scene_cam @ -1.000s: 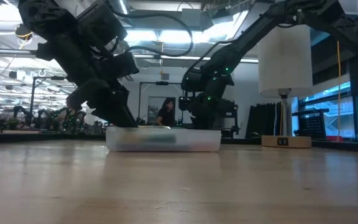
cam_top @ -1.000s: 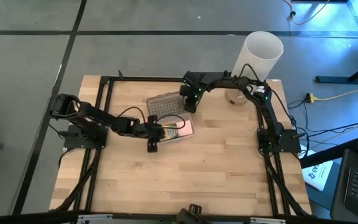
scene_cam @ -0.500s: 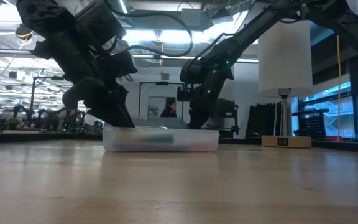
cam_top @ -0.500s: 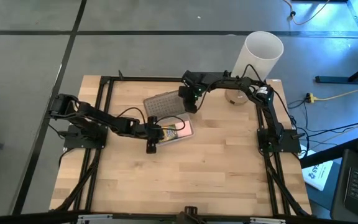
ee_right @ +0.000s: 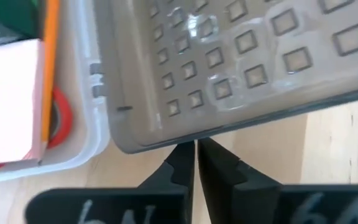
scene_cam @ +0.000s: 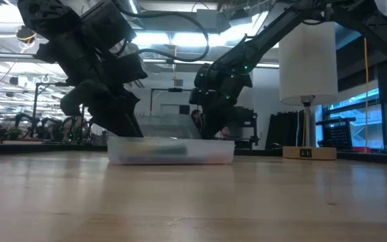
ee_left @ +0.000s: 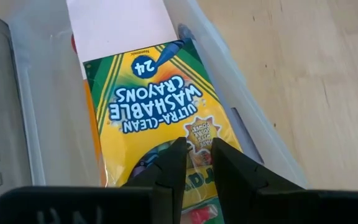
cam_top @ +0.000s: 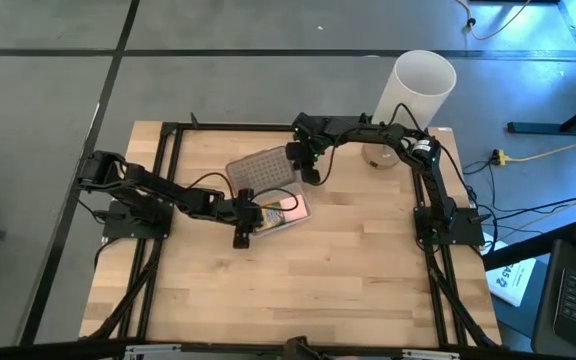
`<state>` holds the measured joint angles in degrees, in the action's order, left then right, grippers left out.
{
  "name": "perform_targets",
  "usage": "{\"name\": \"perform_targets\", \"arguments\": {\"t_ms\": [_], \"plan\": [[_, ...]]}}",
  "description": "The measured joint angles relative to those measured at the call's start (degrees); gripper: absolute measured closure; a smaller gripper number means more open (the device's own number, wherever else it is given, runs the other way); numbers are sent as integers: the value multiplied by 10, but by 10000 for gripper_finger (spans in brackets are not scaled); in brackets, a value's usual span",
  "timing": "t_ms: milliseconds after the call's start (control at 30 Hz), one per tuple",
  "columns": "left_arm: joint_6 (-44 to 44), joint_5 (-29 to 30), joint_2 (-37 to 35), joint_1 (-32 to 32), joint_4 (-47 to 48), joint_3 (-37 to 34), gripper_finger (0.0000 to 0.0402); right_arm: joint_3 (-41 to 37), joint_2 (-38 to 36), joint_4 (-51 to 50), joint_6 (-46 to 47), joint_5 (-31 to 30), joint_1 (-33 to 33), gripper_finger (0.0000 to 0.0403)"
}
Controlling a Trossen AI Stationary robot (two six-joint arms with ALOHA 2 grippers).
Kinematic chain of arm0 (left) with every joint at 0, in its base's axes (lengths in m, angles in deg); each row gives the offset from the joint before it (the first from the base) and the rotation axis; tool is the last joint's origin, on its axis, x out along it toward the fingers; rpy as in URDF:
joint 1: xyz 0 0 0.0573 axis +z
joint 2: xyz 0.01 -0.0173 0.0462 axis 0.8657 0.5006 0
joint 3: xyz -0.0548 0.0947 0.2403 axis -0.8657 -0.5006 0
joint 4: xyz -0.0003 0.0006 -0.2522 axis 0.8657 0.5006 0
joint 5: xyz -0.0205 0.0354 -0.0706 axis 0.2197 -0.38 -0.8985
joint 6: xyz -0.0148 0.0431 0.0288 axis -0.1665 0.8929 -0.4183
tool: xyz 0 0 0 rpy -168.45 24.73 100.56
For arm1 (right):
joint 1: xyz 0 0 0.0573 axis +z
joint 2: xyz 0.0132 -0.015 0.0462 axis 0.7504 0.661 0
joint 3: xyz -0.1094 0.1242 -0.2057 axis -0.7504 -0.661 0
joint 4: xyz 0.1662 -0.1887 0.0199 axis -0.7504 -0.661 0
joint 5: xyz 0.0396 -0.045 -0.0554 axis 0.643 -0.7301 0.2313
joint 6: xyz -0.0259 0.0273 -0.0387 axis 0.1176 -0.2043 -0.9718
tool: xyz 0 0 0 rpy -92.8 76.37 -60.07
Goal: Pack school essentials
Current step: Close the black supply box
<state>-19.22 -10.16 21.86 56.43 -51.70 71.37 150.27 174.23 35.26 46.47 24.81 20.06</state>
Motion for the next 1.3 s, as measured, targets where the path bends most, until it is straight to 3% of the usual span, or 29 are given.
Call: {"name": "perform_targets", "arguments": {"t_ms": [167,467,900,1300], "plan": [[0,0,0,0,3,0,331,0,0,0,-29,11,3,398],[0,0,-1,0,8,0,331,0,0,18,-38,3,6,392],[1,-24,-1,1,10,1,331,1,10,28,65,-26,-2,396],[51,-179,-2,-6,21,2,331,1,7,20,73,-27,-4,392]]}}
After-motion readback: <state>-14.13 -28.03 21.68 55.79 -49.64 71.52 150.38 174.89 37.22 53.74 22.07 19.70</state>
